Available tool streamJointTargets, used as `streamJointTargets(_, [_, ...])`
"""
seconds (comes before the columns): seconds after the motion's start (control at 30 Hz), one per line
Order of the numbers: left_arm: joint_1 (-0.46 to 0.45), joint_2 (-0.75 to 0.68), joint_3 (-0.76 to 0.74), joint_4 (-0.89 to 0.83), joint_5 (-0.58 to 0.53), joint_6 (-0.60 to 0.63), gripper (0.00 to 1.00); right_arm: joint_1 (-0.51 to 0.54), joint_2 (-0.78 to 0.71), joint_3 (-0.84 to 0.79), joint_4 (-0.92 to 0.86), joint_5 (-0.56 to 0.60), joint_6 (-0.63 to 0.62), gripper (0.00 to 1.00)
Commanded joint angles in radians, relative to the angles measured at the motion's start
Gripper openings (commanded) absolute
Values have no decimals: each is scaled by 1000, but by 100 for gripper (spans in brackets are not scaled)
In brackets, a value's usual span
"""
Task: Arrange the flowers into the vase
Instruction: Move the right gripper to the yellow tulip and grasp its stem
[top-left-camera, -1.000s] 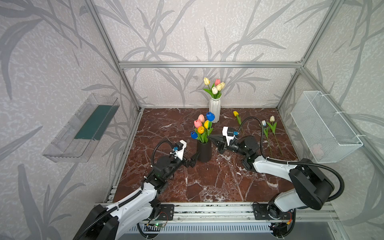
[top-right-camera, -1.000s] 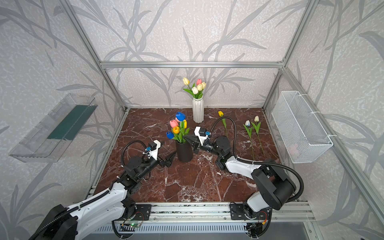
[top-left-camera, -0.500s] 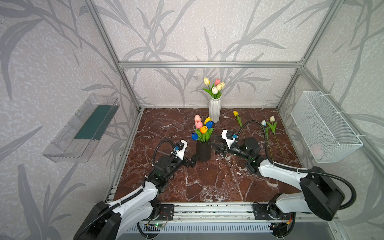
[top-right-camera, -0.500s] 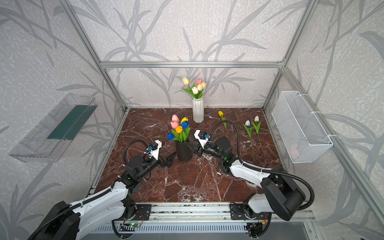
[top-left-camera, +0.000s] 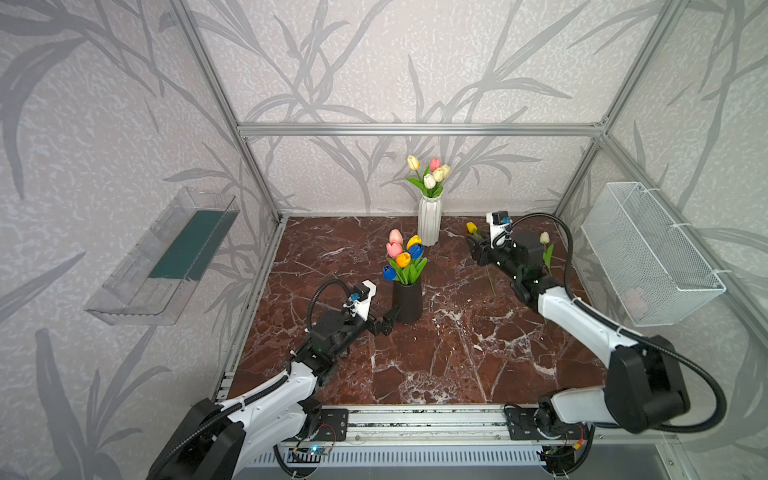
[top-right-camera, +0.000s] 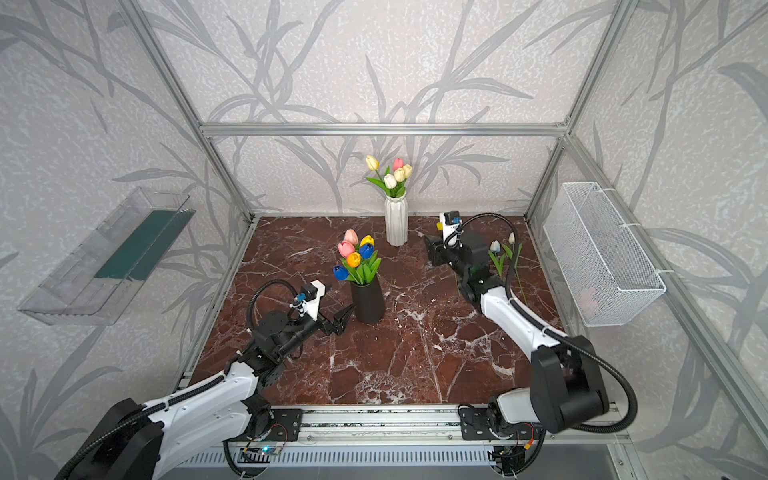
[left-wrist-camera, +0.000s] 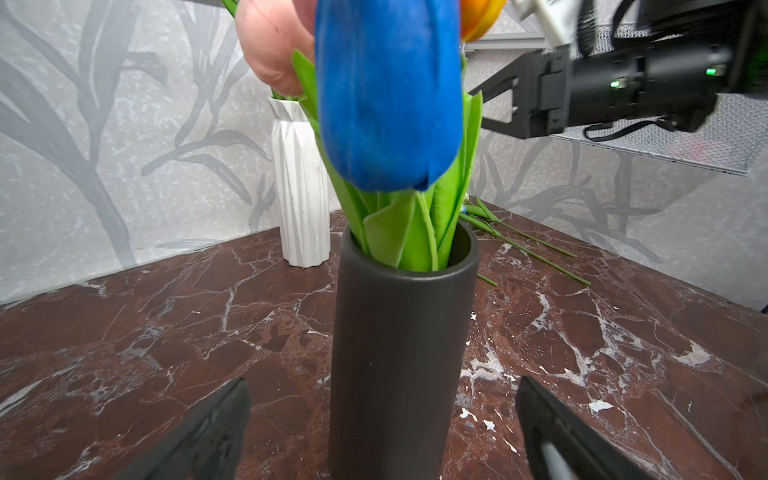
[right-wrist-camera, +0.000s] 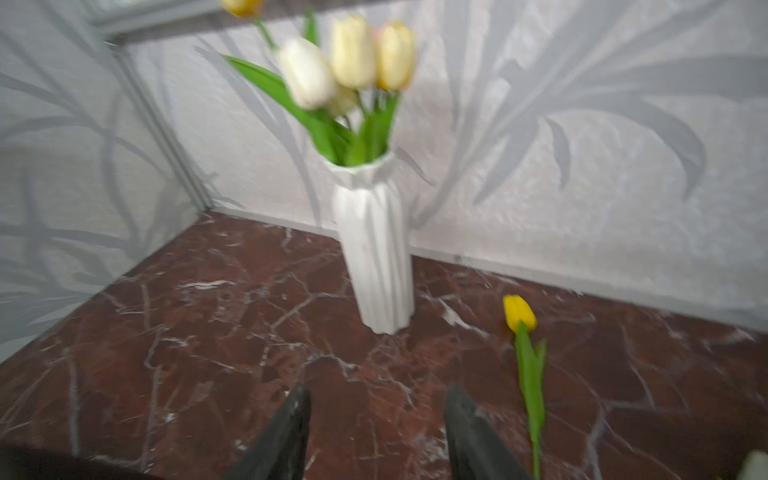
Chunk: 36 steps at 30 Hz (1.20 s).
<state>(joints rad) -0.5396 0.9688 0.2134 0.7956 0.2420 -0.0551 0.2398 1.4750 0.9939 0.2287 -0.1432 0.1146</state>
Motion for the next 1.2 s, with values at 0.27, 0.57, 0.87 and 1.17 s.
streamJointTargets(0.27, [-1, 16, 17, 39, 26, 15, 100, -112, 464, 421, -632, 50, -74, 55])
streamJointTargets(0.57, [-2, 12, 9, 47, 30, 12, 100, -112, 724, 731, -865, 103, -115, 51])
streamJointTargets(0.87, [-2, -16, 9, 31, 31, 6, 100, -114, 836, 842, -908, 136, -133, 38])
streamJointTargets(1.17, [-1, -16, 9, 42, 42, 2, 99, -114, 773, 780, -859, 130, -129, 1])
